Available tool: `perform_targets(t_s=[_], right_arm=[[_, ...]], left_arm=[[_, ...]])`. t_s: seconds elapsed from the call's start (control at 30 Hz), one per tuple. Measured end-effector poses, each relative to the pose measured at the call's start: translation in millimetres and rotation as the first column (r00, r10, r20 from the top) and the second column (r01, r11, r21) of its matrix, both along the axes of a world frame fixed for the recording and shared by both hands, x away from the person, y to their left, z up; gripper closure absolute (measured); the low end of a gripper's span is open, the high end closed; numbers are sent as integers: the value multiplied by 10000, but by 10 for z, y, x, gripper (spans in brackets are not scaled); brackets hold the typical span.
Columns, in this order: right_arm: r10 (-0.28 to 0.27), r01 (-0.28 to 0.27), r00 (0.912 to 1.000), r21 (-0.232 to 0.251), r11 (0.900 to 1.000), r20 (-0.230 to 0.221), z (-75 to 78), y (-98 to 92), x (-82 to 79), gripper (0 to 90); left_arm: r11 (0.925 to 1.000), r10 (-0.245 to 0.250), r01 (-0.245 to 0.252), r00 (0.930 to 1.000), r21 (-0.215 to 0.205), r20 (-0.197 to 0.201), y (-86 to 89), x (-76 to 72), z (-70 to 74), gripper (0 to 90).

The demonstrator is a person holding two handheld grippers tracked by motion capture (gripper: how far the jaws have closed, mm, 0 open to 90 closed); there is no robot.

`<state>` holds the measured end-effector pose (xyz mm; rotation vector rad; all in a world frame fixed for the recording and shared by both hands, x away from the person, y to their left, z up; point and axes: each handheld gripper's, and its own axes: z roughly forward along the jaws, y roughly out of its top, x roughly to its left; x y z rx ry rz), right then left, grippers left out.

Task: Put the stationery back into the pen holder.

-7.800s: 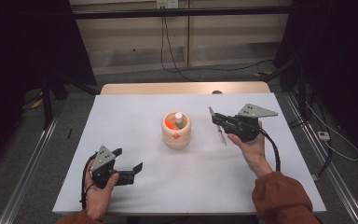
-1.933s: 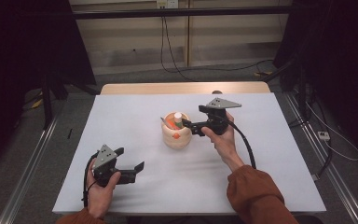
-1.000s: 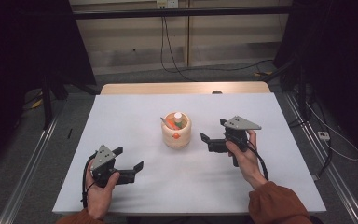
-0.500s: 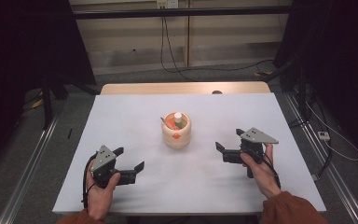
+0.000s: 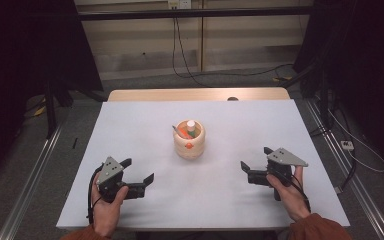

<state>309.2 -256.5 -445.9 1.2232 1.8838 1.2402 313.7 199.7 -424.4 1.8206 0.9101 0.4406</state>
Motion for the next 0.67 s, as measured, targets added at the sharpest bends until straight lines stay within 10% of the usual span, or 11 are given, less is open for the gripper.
perform_targets(t_s=[0.67], right_arm=[[-370,364,9989,231,9991,271,-57,-88,-129,29]], left_arm=[[9997,177,-178,9998,-191,-50,32,-5,7,46]])
